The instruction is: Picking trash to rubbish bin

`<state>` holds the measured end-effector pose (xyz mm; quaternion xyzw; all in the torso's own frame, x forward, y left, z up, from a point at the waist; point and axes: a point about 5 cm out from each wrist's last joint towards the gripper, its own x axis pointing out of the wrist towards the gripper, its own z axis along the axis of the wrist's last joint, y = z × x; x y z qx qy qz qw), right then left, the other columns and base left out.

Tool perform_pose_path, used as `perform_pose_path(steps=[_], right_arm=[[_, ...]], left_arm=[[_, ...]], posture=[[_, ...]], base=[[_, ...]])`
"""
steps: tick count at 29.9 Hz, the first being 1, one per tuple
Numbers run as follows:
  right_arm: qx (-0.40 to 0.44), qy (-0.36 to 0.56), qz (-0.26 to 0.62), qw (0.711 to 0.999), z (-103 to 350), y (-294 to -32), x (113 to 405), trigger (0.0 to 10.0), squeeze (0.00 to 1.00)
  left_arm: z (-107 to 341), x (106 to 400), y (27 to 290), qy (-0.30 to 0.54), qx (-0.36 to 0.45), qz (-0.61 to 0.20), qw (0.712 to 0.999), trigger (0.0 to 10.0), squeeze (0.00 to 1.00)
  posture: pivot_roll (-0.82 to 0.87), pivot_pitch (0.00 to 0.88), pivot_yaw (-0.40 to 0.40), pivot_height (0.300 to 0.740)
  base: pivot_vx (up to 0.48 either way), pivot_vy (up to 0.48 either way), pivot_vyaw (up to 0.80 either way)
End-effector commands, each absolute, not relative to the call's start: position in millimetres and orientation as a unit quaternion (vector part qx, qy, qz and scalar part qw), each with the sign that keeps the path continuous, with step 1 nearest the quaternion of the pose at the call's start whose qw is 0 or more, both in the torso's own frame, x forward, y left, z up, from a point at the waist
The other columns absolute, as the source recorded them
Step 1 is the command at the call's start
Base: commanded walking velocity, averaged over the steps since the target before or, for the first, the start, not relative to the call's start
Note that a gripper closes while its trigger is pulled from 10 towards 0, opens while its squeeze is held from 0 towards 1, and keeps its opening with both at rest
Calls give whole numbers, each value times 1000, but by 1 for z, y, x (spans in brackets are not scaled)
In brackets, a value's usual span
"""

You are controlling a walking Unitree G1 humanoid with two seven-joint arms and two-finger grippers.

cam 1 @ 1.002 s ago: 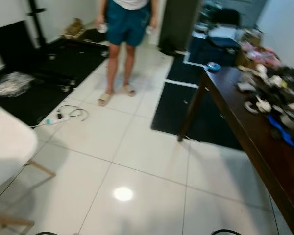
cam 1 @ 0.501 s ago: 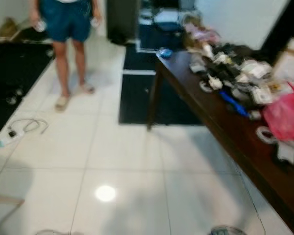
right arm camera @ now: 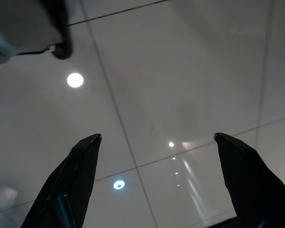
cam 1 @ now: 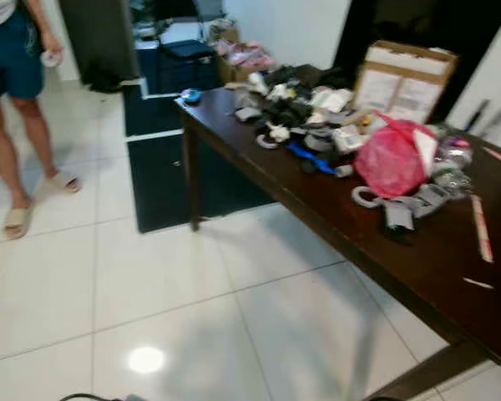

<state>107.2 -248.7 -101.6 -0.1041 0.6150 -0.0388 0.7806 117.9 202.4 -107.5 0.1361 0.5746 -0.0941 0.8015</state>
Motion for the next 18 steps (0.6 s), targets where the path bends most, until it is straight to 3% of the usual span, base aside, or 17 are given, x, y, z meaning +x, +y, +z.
perform_pose_path(steps=[1,18], right_arm=[[-102,619,-37,778,-103,-246,104,10000,0],[-108,620,-33,776,-103,-246,103,10000,0]], left_arm=[[-111,109,194,587,125,-107,793,10000,0],[-112,106,193,589,121,-103,792,10000,0]], posture=[[53,69,-33,740],[58,72,-43,740]], base=[[0,0,-788],[0,0,-788]])
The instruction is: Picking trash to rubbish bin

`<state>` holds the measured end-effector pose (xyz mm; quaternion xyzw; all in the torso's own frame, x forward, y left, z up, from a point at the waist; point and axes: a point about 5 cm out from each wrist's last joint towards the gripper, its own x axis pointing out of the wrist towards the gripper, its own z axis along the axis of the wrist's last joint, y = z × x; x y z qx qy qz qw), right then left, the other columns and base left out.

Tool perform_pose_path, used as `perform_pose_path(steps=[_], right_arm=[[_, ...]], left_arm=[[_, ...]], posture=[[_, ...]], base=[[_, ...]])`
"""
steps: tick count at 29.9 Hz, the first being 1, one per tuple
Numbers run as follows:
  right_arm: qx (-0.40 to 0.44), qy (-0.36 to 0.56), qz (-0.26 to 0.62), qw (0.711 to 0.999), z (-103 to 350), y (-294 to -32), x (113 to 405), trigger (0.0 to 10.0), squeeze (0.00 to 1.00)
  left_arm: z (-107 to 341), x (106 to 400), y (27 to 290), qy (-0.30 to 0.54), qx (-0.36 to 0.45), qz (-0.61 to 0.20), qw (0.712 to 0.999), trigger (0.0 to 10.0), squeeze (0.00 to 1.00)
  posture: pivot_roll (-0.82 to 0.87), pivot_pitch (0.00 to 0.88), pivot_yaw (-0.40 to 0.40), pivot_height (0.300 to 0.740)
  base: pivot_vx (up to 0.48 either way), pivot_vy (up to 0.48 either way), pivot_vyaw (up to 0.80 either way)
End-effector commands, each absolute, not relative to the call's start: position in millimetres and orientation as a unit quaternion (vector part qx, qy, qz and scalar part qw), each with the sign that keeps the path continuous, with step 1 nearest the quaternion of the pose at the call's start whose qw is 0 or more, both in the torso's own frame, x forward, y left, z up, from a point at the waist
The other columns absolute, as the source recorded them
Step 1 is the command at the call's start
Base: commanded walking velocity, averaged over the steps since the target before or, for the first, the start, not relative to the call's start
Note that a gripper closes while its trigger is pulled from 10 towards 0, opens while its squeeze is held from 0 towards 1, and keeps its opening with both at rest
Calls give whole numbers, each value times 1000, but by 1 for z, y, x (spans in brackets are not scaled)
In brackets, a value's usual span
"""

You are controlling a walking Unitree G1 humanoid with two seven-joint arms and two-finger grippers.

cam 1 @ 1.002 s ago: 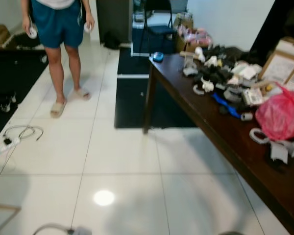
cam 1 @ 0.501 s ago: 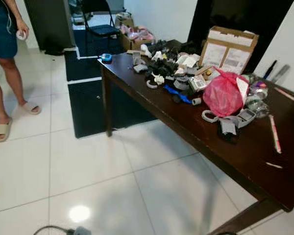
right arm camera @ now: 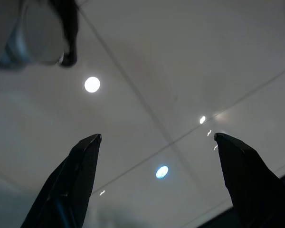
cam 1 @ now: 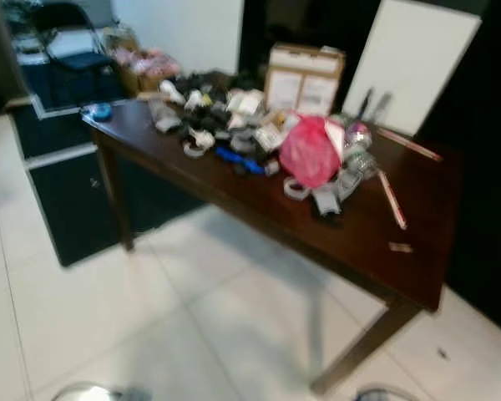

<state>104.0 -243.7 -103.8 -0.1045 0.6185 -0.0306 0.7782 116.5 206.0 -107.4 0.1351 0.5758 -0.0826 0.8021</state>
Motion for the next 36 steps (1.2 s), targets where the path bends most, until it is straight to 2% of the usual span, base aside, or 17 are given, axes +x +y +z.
perform_pose_path(steps=[1,28,36], right_arm=[[-109,621,-33,776,-103,-246,103,10000,0],[-107,621,-34,776,-105,-243,100,10000,0],[-100,614,-30,782,-106,-236,103,10000,0]], left_arm=[[-112,106,193,590,121,-103,792,10000,0],[-113,104,194,587,123,-92,795,10000,0],[-113,101,198,588,128,-86,794,10000,0]], posture=[[58,72,-43,740],[58,82,-45,740],[69,82,-42,740]], base=[[0,0,-788],[0,0,-788],[0,0,0]])
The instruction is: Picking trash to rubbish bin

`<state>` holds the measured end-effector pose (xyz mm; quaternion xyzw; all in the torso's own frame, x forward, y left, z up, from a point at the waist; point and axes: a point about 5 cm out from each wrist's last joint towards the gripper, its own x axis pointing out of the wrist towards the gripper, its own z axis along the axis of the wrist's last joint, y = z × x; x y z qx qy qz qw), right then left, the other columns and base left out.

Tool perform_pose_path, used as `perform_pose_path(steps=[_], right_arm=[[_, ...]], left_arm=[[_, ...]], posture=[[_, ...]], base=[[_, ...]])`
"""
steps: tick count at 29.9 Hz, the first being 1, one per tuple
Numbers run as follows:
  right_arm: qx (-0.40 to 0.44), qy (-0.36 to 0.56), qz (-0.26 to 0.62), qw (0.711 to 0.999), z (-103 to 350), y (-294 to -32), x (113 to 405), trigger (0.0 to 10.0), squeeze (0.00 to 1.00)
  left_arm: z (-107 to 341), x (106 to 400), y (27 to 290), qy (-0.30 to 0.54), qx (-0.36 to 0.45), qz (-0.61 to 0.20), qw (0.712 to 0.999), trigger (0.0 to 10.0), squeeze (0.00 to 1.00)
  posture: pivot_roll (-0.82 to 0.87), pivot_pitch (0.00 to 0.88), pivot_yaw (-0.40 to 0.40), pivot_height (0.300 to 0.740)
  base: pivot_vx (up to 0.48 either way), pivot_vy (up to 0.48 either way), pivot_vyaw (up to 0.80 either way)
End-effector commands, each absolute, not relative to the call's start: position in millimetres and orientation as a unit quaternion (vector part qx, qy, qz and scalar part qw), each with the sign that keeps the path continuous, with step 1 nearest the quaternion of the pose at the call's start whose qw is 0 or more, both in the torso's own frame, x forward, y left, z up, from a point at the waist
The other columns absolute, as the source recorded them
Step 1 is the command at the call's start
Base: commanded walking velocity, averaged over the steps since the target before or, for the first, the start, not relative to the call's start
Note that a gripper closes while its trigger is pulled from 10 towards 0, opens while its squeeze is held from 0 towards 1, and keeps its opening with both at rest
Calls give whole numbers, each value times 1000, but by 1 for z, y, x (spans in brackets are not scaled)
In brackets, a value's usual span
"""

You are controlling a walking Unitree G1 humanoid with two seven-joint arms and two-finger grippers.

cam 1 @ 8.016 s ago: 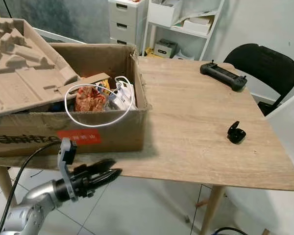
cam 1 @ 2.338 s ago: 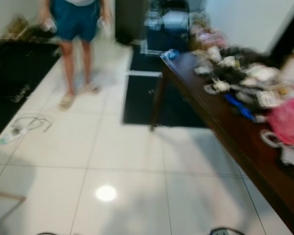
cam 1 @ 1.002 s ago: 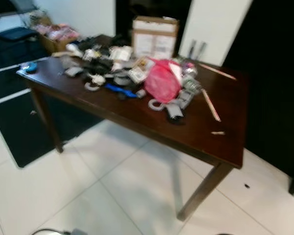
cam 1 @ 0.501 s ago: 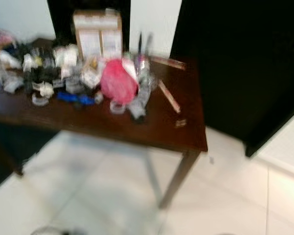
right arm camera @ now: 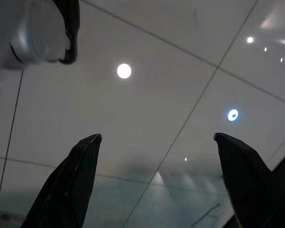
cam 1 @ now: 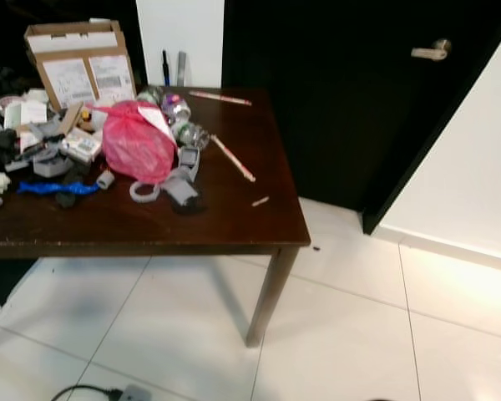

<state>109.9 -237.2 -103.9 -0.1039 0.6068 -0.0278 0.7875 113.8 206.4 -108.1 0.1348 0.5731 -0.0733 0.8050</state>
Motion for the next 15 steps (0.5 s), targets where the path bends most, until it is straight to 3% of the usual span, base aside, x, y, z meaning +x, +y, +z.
perform_pose_path(steps=[1,15], right_arm=[[-100,613,-29,783,-106,-235,104,10000,0],[-97,604,-26,790,-105,-227,112,10000,0]], left_arm=[[-113,101,199,589,128,-83,793,10000,0],[-112,99,204,591,113,-63,796,10000,0]], posture=[[69,82,-42,740],[77,80,-33,740]], base=[[0,0,0],[19,0,0]])
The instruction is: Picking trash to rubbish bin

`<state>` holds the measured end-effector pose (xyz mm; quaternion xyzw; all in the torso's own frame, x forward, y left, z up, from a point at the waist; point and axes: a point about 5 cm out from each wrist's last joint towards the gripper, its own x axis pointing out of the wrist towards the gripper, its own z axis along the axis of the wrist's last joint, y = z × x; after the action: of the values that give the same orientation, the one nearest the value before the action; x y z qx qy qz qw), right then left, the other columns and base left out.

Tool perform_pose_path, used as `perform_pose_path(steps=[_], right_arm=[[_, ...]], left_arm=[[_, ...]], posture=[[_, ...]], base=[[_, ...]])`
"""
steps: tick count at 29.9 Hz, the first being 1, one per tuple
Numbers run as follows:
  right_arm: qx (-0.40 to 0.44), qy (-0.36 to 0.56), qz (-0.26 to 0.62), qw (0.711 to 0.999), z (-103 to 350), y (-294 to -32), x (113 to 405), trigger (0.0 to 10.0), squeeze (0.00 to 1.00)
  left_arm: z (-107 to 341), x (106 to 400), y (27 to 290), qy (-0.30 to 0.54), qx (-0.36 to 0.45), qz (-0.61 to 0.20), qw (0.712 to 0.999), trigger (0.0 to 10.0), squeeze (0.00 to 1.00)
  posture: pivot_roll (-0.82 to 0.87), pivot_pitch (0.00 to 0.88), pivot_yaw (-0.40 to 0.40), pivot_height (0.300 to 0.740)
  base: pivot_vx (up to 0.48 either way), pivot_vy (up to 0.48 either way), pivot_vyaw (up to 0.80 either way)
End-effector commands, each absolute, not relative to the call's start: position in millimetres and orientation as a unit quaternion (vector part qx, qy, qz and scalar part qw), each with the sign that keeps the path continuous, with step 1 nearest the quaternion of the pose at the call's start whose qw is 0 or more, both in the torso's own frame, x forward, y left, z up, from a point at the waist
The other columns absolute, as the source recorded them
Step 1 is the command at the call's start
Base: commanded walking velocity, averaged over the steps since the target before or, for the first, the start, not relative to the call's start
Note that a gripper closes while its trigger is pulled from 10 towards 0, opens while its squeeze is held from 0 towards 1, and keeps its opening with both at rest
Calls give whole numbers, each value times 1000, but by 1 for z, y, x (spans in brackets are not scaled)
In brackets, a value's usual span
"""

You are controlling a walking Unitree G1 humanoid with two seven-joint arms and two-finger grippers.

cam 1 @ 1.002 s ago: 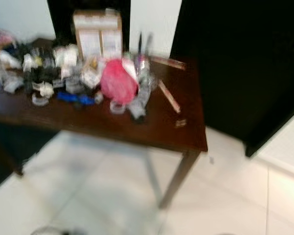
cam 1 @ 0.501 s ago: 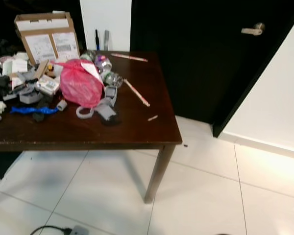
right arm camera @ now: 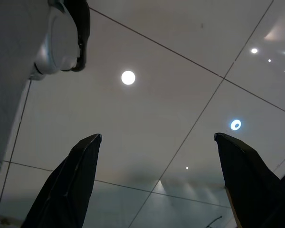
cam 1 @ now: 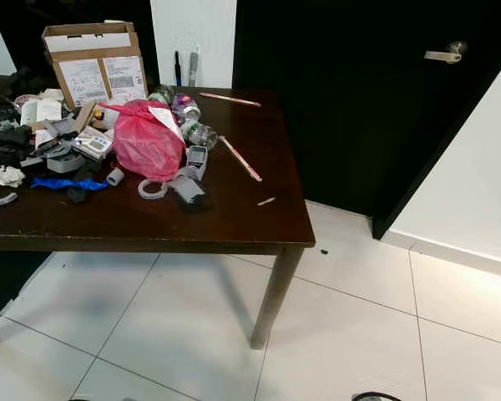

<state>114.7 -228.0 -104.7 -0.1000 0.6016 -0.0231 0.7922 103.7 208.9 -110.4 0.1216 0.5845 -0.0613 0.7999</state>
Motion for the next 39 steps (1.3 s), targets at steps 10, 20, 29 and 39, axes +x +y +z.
perform_pose_path(steps=[10,20,29,39], right_arm=[[-101,602,-25,792,-104,-230,116,10000,0],[-105,602,-24,791,-105,-229,115,10000,0],[-102,603,-26,791,-105,-226,114,10000,0],[-98,603,-28,791,-106,-225,114,10000,0]], left_arm=[[-112,101,206,591,118,-67,796,10000,0],[-111,104,205,589,120,-72,796,10000,0],[-111,106,204,582,130,-70,799,10000,0],[-111,107,203,580,117,-71,803,10000,0]], posture=[[74,71,-34,740],[72,66,-37,740],[66,68,-38,740],[68,70,-33,740]], base=[[298,0,0],[333,0,0],[149,0,0],[0,-312,0]])
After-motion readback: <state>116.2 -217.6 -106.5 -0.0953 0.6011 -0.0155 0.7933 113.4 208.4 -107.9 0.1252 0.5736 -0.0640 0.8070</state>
